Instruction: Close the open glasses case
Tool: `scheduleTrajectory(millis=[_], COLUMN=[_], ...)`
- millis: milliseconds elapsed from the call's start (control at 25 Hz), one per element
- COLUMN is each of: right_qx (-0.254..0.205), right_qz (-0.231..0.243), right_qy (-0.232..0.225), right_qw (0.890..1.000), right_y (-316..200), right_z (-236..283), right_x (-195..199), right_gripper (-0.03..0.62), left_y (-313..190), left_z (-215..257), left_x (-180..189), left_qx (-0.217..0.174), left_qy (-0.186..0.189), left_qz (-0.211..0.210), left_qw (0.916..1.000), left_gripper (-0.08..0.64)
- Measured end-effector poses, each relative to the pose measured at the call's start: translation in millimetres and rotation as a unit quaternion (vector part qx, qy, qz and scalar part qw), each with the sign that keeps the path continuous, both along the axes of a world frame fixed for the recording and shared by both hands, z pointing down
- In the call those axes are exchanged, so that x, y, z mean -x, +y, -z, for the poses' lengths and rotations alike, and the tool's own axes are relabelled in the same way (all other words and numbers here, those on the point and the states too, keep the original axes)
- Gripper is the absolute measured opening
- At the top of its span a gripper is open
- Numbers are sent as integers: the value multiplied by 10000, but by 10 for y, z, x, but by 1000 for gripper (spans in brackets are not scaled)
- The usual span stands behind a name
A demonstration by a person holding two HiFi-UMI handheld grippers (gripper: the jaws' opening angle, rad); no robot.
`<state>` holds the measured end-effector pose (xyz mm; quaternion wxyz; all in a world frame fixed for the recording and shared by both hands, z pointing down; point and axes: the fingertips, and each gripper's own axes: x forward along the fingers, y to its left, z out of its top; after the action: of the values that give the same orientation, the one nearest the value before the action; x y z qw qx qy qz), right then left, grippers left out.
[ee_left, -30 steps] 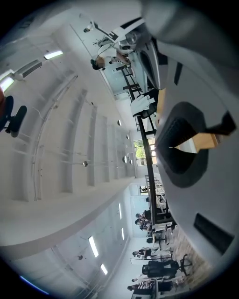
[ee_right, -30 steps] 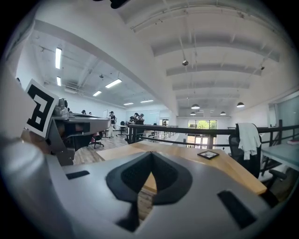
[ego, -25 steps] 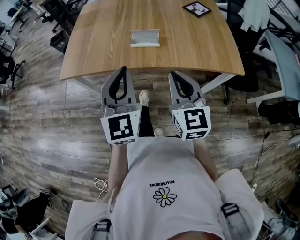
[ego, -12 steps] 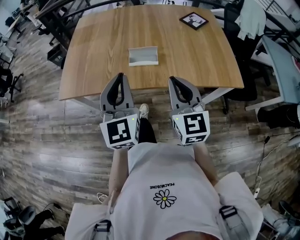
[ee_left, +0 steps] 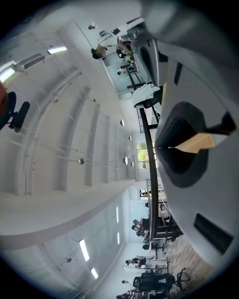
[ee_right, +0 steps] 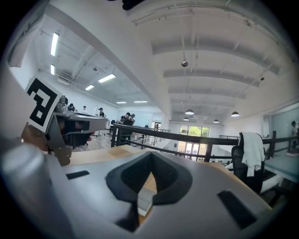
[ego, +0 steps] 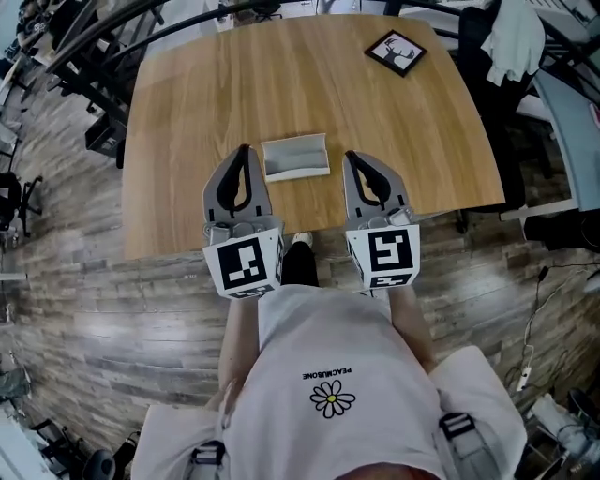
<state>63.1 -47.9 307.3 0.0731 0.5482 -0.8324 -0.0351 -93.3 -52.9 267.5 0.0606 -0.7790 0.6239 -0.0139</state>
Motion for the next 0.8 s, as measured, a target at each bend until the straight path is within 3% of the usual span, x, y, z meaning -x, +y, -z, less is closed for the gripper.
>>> scheduleTrajectory(millis=[360,600,800], right_qx=[157,122,283], right_qz=[-575,-513,-226], right_qy=[-182,90,-287], right_qw=[9981,9986,9989], right_y=[-1000,-1357,-1530], right_z=[203,158,91], right_x=[79,113,221], right_gripper=[6,6,6], left_y=[-1148,-1406,-1446], left_z=[185,-72,-154], left_x=[-42,39,178], left_qx=[58,395,518], left_qy=[266,389,429], left_qz=[-685,-556,-268], left_qw=[9973,9969,9974], left_gripper=[17,17,17])
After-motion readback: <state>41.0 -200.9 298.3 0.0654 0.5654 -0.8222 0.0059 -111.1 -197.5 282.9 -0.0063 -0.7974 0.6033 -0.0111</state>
